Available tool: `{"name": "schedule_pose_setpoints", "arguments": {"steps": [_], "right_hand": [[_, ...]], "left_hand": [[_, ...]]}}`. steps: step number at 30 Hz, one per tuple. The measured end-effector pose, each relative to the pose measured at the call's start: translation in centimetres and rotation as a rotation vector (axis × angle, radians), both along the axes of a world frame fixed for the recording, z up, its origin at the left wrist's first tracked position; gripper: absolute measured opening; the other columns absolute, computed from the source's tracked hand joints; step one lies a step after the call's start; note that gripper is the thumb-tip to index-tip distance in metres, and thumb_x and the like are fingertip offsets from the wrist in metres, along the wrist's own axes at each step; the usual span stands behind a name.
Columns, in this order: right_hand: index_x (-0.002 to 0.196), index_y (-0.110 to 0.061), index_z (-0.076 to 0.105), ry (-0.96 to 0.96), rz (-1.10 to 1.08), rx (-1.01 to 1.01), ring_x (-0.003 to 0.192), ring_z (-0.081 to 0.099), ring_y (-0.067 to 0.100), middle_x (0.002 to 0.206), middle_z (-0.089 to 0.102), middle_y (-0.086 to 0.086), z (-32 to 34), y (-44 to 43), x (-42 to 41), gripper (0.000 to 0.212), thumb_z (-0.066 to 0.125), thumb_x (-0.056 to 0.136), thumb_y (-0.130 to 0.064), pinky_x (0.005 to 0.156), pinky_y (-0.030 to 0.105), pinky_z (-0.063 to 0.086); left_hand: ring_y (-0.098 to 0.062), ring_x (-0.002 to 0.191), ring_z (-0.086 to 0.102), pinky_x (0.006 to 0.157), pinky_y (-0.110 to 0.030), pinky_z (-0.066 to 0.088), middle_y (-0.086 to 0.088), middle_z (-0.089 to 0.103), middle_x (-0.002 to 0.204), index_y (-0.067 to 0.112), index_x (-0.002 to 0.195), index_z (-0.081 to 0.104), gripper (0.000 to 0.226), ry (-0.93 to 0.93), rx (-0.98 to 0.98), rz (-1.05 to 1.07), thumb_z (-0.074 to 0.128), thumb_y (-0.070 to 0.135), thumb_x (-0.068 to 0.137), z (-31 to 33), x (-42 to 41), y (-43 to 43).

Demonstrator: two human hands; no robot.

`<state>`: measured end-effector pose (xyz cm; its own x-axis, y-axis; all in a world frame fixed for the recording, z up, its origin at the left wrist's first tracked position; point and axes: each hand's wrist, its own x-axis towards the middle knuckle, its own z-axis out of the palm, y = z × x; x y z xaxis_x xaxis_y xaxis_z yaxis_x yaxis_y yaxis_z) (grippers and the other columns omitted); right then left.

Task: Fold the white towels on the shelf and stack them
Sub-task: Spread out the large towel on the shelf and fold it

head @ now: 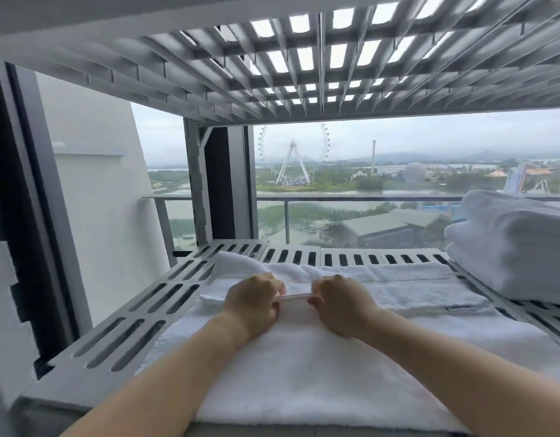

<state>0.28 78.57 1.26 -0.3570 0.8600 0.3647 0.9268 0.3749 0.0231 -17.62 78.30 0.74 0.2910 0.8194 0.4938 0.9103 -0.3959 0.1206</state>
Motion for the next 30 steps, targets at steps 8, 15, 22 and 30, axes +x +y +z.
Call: {"name": "schedule_pose_setpoints", "arguments": {"steps": [8, 15, 22, 30], "right_hand": [[0.103, -0.013, 0.058, 0.037, 0.025, 0.016, 0.096, 0.06, 0.029, 0.108, 0.062, 0.009, -0.8, 0.0, -2.7, 0.027, 0.042, 0.092, -0.032, 0.067, 0.031, 0.04], [0.101, -0.02, 0.063, 0.112, 0.107, -0.051, 0.101, 0.059, 0.025, 0.11, 0.063, -0.003, -1.1, 0.3, -4.5, 0.025, 0.044, 0.092, -0.034, 0.078, 0.033, 0.048], [0.134, -0.03, 0.046, 0.094, 0.123, -0.134, 0.127, 0.047, 0.019, 0.142, 0.046, -0.008, -1.2, 0.6, -4.5, 0.041, 0.041, 0.093, -0.036, 0.094, 0.034, 0.043], [0.136, -0.033, 0.043, 0.113, 0.08, -0.181, 0.13, 0.043, 0.016, 0.145, 0.043, -0.011, -1.0, 1.2, -4.8, 0.044, 0.042, 0.092, -0.032, 0.101, 0.035, 0.041]], "left_hand": [[-0.02, 0.094, 0.06, 0.076, -0.028, 0.046, 0.002, 0.063, 0.1, 0.02, 0.094, 0.064, 0.014, 0.078, 0.025, 0.034, 0.052, 0.016, 0.087, 0.4, -4.1, 0.2], [-0.018, 0.091, 0.053, 0.071, -0.025, 0.039, 0.0, 0.055, 0.104, 0.019, 0.095, 0.054, 0.01, 0.087, 0.022, 0.022, 0.056, 0.024, 0.086, 0.1, -4.8, -0.2], [-0.021, 0.091, 0.057, 0.074, -0.029, 0.042, -0.003, 0.062, 0.104, 0.019, 0.101, 0.05, 0.015, 0.095, -0.031, 0.007, 0.05, 0.018, 0.086, 0.0, -4.9, -0.5], [-0.022, 0.106, 0.056, 0.084, -0.031, 0.046, -0.001, 0.062, 0.113, 0.023, 0.109, 0.06, 0.034, 0.165, -0.084, -0.034, 0.041, 0.007, 0.085, 0.5, -5.6, -0.3]]}}
